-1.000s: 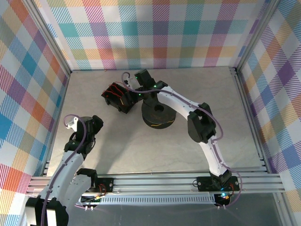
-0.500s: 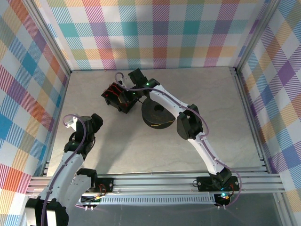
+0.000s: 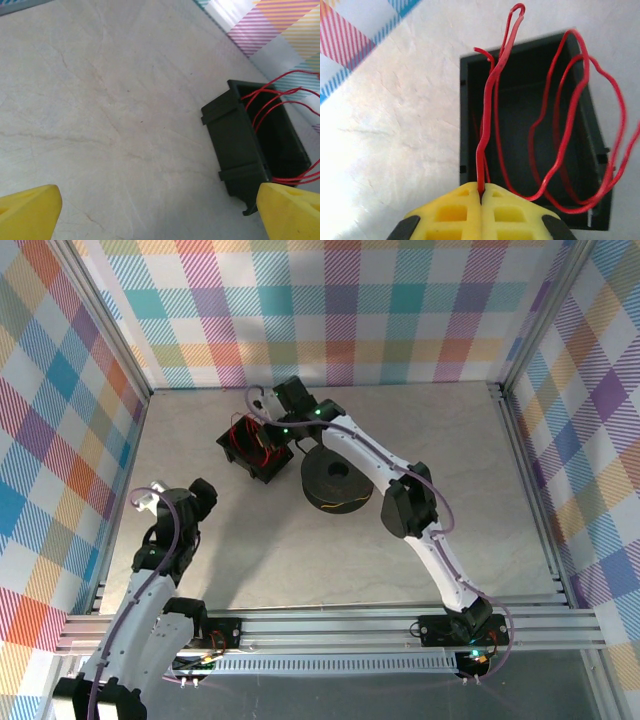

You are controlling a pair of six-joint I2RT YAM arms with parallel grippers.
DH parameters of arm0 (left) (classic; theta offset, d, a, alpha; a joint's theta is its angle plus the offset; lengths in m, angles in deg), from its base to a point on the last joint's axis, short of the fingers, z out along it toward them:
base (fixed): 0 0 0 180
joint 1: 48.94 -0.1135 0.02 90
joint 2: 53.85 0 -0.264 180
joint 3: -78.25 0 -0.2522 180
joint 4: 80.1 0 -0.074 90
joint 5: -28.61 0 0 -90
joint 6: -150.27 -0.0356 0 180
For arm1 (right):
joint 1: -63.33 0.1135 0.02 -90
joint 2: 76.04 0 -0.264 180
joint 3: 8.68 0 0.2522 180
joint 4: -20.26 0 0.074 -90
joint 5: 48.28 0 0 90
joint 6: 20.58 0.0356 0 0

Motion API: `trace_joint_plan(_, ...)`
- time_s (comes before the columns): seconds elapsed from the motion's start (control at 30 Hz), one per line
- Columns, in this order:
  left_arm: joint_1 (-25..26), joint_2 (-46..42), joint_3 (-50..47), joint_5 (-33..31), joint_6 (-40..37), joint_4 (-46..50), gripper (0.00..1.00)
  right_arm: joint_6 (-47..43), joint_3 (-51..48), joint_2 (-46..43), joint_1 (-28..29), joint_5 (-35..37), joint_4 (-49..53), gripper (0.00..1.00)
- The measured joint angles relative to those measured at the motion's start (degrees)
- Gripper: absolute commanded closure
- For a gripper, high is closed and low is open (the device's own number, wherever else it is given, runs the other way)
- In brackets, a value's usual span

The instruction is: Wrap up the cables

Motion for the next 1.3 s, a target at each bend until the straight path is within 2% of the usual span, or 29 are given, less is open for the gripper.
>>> trace_joint_plan(0.27,0.0,-0.6,0.0,1.2,-1.4,-0.4,0.00,0.2,-0.2,-11.9,0.0,0.8,-0.1,1.00)
trace_joint_plan(0.43,0.0,-2.2,-0.4,4.6,-2.8,-1.9,0.00,0.7,-8.3,-20.6,0.0,2.1,-0.8,1.00)
trace_joint_plan(0.63,0.0,-7.0,-2.7,11.6,-4.5,-5.6,0.00,1.2,-29.3,-36.6,0.0,6.4,-3.3,1.00)
trace_joint_plan(0.77,0.2,-8.2,-3.0,18.1,-4.5,-9.2,0.00,2.7,-46.0,-51.1,-1.4,8.2,-6.2,1.00)
trace_joint_plan(0.93,1.4,-3.5,-2.2,28.0,-3.8,-15.1,0.00,5.9,-63.2,-69.0,-7.7,8.2,-9.2,1.00)
trace_joint_plan(1.07,5.7,5.3,4.1,33.7,-3.8,-15.2,0.00,8.9,-74.4,-81.8,-15.3,7.0,-9.4,1.00)
trace_joint_plan(1.17,12.1,10.9,12.0,34.1,-6.1,-13.9,0.00,10.4,-79.7,-88.7,-18.7,6.1,-8.0,1.00)
trace_joint_plan(1.3,20.6,20.1,25.2,33.7,-12.3,-11.1,0.00,11.5,-83.1,-93.1,-21.4,5.7,-5.6,1.00)
